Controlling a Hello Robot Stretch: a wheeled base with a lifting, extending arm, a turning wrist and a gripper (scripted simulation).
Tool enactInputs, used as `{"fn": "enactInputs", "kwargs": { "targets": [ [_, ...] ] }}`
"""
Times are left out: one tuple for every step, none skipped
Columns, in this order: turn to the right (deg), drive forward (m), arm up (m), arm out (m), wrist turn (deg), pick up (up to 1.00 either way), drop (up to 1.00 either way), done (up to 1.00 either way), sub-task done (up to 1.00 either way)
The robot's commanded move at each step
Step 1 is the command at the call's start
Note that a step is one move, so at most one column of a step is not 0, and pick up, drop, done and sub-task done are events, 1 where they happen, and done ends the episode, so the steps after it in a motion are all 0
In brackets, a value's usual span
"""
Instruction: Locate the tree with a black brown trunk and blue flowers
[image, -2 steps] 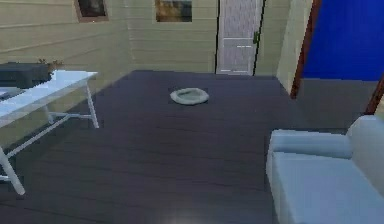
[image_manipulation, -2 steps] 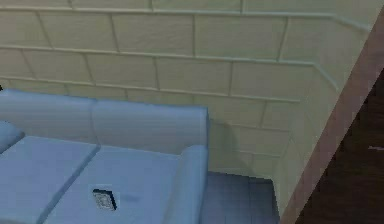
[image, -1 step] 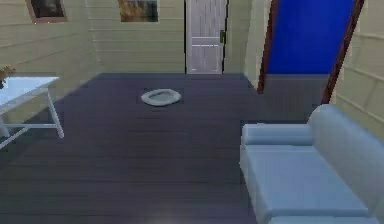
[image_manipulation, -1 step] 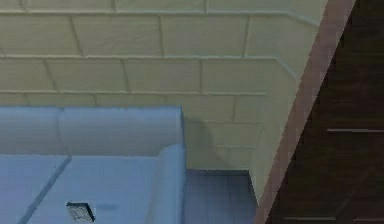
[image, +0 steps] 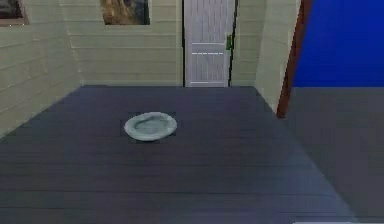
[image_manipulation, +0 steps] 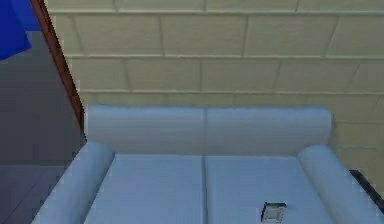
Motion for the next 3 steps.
{"fn": "enactInputs", "kwargs": {
  "targets": [
    [0.0, 0.90, 0.00, 0.00, 0.0, 0.00, 0.00, 0.00, 0.00],
    [45.0, 0.00, 0.00, 0.00, 0.0, 0.00, 0.00, 0.00, 0.00],
    [24.0, 0.00, 0.00, 0.00, 0.0, 0.00, 0.00, 0.00, 0.00]
  ]
}}
